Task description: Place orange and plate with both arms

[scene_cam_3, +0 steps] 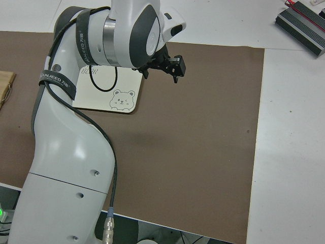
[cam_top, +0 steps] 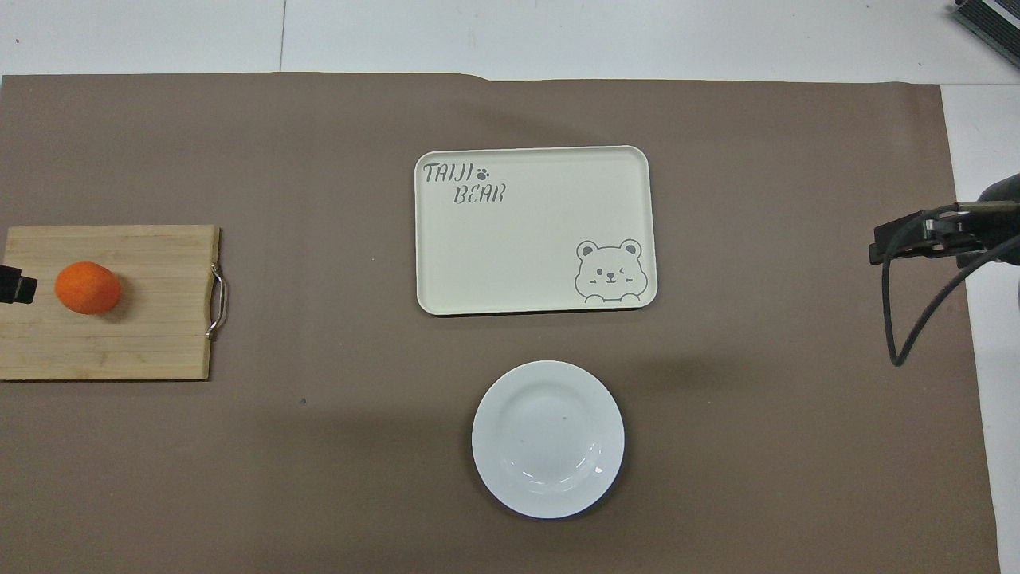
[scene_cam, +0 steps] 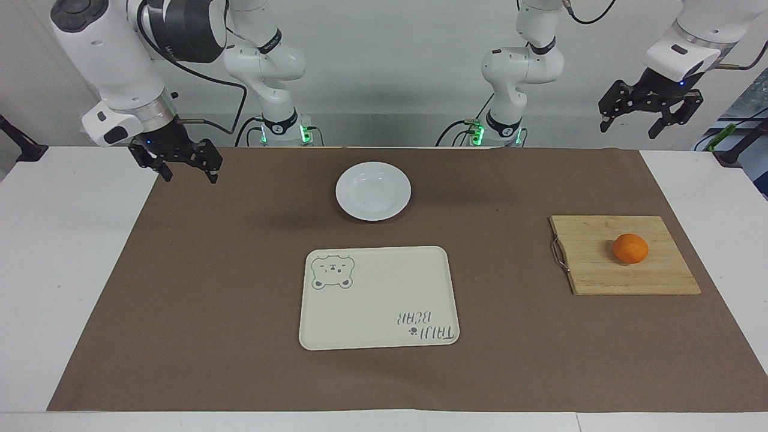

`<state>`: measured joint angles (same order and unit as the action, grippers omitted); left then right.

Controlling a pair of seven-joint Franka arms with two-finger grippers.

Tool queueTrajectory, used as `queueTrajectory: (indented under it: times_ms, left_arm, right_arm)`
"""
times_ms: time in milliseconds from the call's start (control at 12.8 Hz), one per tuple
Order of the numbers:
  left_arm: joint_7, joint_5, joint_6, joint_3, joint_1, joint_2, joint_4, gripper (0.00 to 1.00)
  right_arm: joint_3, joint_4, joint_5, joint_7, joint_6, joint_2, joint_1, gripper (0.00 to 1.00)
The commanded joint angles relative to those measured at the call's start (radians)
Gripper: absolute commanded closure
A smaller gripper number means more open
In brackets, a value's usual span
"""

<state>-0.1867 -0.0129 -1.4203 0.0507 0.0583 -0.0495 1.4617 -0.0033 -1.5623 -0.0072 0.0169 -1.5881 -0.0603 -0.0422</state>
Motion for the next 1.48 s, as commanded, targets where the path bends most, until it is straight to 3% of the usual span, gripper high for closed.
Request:
queueTrajectory:
  times_ms: [0, 1402]
  left_arm:
    - [0.033, -0.009, -0.008, -0.003, -0.005, -0.006, -0.001, 0.00]
    - [0.029, -0.006, -0.015, 0.000, -0.040, -0.010, 0.006, 0.00]
  right_arm:
    - [0.005, 0.011, 0.021, 0.020, 0.014, -0.004, -0.005, 0.00]
    - [0.005, 0.011, 0.021, 0.020, 0.014, -0.004, -0.005, 0.00]
